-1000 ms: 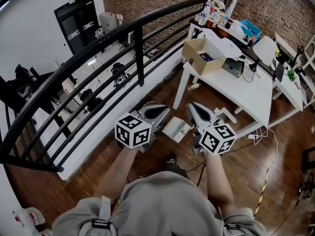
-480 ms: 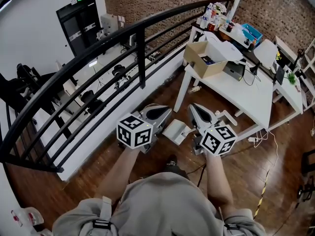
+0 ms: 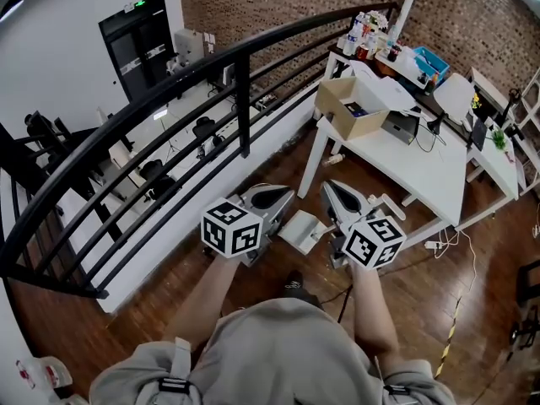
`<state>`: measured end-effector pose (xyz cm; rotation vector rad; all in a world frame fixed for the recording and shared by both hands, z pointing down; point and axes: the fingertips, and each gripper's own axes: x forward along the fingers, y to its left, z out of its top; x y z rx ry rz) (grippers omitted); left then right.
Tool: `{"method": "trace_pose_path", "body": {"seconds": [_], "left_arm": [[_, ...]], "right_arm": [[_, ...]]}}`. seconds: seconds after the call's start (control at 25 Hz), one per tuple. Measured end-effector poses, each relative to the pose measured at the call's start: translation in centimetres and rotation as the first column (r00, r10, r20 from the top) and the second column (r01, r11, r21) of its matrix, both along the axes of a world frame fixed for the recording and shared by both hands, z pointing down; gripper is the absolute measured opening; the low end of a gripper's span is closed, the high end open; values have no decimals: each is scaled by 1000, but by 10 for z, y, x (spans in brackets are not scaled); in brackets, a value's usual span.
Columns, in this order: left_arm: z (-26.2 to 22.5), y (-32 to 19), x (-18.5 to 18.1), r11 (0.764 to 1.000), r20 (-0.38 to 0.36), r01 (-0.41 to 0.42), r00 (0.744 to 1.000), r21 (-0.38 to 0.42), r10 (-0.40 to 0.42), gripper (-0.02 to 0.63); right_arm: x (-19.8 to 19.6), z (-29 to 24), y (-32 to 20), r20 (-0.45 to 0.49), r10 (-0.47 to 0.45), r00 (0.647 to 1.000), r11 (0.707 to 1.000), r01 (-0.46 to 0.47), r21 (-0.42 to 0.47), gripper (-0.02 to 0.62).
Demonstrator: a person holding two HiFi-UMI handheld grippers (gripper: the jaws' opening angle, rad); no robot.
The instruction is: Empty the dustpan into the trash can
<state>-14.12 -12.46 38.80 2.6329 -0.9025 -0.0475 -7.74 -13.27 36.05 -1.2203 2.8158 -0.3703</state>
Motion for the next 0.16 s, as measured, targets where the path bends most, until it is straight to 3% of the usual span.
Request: {"method": "trace_pose_path", "body": {"seconds": [0.16], "left_arm": [[0, 5, 1, 1000, -1, -4, 1000, -1, 4, 5]], "right_arm": [[0, 1, 4, -2, 2, 1000, 1000, -2, -2, 0]]}}
